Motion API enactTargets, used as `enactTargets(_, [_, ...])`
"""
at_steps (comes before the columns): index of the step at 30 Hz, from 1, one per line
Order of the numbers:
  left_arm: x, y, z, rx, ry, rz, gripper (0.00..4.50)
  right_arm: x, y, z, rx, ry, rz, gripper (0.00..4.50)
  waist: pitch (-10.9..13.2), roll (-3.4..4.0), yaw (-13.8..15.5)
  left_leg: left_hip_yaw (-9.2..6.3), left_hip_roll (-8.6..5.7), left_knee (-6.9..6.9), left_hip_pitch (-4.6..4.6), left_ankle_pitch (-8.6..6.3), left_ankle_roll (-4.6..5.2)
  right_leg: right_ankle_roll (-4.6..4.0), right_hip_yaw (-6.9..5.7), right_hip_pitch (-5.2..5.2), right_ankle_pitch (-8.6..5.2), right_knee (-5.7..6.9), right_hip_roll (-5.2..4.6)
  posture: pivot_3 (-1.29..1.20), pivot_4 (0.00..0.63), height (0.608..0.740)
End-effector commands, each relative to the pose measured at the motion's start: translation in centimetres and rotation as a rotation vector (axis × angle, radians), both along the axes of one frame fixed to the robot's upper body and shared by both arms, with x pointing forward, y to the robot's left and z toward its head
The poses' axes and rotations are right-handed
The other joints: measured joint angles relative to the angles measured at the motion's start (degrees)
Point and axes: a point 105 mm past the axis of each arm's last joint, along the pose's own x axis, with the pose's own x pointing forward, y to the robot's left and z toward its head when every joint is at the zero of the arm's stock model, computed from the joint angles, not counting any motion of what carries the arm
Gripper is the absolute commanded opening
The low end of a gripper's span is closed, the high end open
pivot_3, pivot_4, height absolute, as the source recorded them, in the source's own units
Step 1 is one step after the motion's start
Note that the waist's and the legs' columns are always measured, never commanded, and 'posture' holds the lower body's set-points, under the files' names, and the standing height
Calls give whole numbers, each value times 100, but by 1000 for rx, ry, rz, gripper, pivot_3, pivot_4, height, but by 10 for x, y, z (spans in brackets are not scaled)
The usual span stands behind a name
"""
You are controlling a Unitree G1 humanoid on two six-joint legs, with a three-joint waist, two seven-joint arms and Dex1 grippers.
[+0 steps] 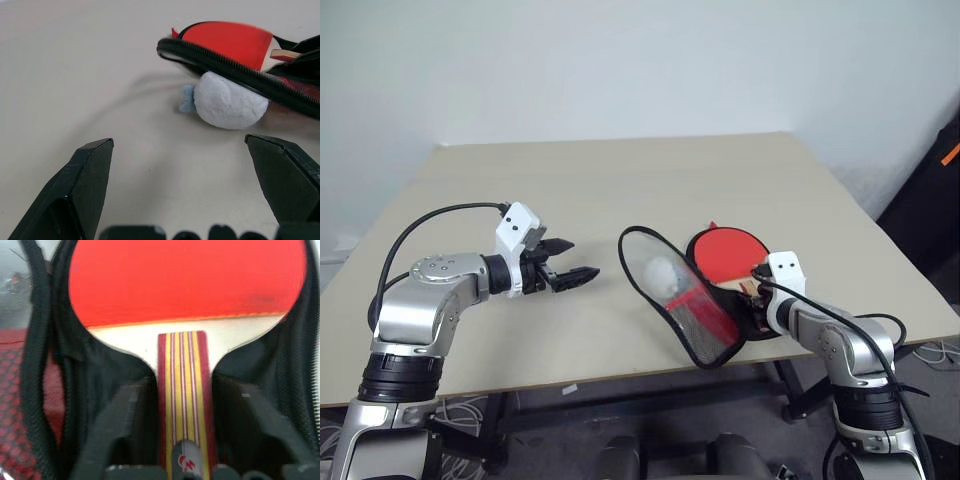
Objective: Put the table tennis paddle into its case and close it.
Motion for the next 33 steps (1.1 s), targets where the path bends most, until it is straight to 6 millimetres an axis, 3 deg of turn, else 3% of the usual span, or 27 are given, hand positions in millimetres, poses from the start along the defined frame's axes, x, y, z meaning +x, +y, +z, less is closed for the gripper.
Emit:
enactTargets(1, [1, 5, 11, 18, -32, 0, 4500, 3, 10, 46, 85, -109, 113, 3833, 1, 2, 0, 0, 0, 0, 0, 0, 0, 0, 0, -1, 0, 0, 0, 0, 0, 698])
enactTargets(2, [1, 7, 10, 22, -31, 4, 4500, 1, 12, 57, 114, -120, 167, 4129, 2, 3, 0, 1, 0, 1, -1, 0, 0, 0, 0, -1, 0, 0, -1, 0, 0, 698])
enactTargets(4, [2, 10, 9, 31, -27, 9, 4500, -3, 8, 78, 122, -164, 260, 4129, 3, 4, 4, 0, 0, 1, -1, 0, 1, 1, -1, 0, -1, -1, -1, 0, 0, 698])
enactTargets(8, [7, 10, 2, 42, -29, 27, 4500, 8, -26, 122, 45, -287, 306, 4129, 3, 1, 45, 0, 0, 2, 0, 0, 1, 2, -5, 5, -2, -6, -3, 0, 0, 698])
enactTargets(11, [16, 0, -5, 54, -54, 49, 3906, 25, -55, 153, -7, -374, 245, 4167, 2, -1, 64, 5, 1, 4, 1, 0, 1, 2, -6, 8, -2, -9, -3, 0, 0, 698])
enactTargets(14, [15, -21, -6, 18, -61, -1, 2929, 35, -71, 169, -48, -424, 205, 4167, 1, -4, 64, 7, 1, 5, -1, 0, 1, 2, -5, 8, -1, -9, -4, 0, 0, 698])
enactTargets(22, [12, -89, 2, -93, -80, -169, 102, 41, -82, 171, -77, -442, 177, 4167, 1, -7, 65, 10, 0, 8, -5, 0, 2, 0, -1, 7, 1, -9, -4, 0, 0, 698])
enactTargets(25, [14, -123, 11, -125, -100, -251, 24, 42, -84, 167, -75, -438, 167, 4167, 1, -7, 69, 7, -3, 12, -7, 1, 3, 1, -1, 11, 0, -9, -5, 0, 0, 698])
enactTargets(29, [18, -184, 25, -153, -151, -346, 24, 48, -93, 169, -77, -448, 115, 4167, 1, -8, 81, 7, -7, 15, -7, 1, 4, 0, 0, 15, 2, -10, -6, 0, 0, 698])
enactTargets(33, [24, -226, 21, -121, -156, -351, 24, 53, -104, 177, -91, -475, 63, 4167, 1, -6, 69, 7, -10, 19, -8, 1, 6, 3, 2, 19, 1, -12, -7, 0, 0, 698])
